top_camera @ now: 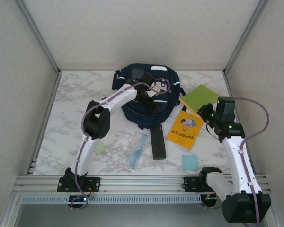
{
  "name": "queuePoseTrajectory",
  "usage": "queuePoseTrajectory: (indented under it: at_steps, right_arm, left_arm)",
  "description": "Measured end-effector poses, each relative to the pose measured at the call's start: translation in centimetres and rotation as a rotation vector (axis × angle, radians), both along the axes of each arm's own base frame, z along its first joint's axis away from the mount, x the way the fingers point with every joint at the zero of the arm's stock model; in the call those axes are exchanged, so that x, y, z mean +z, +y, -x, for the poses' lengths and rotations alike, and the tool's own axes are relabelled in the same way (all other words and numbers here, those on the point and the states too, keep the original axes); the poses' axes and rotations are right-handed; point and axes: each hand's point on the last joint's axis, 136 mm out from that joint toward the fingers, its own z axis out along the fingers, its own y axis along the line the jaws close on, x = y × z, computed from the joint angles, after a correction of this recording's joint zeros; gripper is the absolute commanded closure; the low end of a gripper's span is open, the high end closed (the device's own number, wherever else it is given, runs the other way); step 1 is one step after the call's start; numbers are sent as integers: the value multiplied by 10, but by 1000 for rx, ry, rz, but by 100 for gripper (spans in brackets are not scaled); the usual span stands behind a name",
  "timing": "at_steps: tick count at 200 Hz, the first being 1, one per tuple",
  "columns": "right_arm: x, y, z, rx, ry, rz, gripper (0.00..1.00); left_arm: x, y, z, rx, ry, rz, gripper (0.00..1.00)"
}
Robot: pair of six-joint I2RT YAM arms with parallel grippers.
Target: Pack books, pencil case, and school supplies into a backpack
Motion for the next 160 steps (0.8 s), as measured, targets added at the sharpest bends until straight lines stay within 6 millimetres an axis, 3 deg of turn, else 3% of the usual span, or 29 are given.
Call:
queuePoseTrajectory:
  at_steps: [46,96,104,118,135,143,160]
  right_arm:
    - [-9,3,4,11,20,-12,100]
    - [-16,3,8,9,31,-18,100]
    - [-16,3,8,9,31,-18,100]
    - [-16,3,8,10,31,-18,100]
    - [-16,3,8,9,31,-18,100]
    - [-16,3,8,9,31,-20,100]
    - [-16,4,8,11,31,-22,100]
  left_arm:
    - [-3,1,10,-15,38,-6,0]
    - [-24,7,10,-29,-32,-127,4]
    - [-28,9,9,-24,-52,-158,12]
    - [-32,7,8,-17,-77,-193,46]
    - [-31,1,9,-13,-83,-194,75]
    - [-32,-1,8,-5,-81,-191,99]
    - [-31,-4,8,6,-62,-166,100]
